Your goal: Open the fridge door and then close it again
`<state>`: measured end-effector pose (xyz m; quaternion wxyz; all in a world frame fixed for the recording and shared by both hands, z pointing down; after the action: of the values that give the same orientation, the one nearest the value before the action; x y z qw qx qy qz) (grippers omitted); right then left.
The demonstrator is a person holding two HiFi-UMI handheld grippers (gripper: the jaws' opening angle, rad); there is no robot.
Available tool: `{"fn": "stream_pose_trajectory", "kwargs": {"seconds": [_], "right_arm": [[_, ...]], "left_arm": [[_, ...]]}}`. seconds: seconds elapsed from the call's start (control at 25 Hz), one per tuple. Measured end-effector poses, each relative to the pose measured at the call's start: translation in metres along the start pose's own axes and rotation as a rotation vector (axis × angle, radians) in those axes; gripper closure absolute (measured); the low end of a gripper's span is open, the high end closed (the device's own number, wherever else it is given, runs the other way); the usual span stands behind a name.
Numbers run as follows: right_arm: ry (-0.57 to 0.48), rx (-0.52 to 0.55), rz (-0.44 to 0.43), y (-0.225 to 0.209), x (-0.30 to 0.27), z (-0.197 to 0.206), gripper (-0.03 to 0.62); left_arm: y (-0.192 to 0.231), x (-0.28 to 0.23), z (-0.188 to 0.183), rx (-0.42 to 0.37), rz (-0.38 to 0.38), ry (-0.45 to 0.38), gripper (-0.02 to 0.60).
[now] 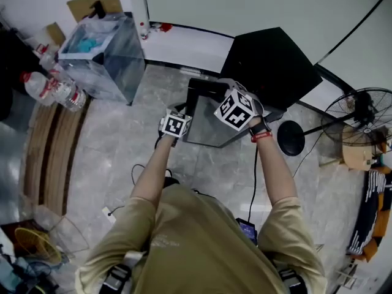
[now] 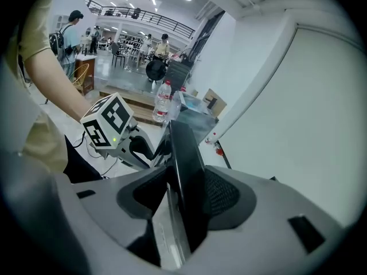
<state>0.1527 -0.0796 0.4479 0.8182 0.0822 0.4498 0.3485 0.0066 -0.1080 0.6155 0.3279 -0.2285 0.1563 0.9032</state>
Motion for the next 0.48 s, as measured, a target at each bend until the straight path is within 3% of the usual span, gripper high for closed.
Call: {"fn": "stream_pose_trajectory", "kwargs": {"seconds": [0.48], "right_arm": [[-0.037,0.078,-0.052,0.033,0.020,-0.001,0.379]], "left_arm": [[-0.031,0.035,0.030,0.038,-0.113,-0.001,0.445]]}}
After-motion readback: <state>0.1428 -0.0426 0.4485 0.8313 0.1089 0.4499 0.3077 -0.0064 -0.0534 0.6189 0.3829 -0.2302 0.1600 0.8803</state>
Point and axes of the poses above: the fingertips, and each gripper's own axes: x backward along the fingers, y to its left, z out of its underside, the point moved 10 cm from there along x, backward along the fingers, and after that the axes turned 4 degrees about -y, right-handed, at the moved point
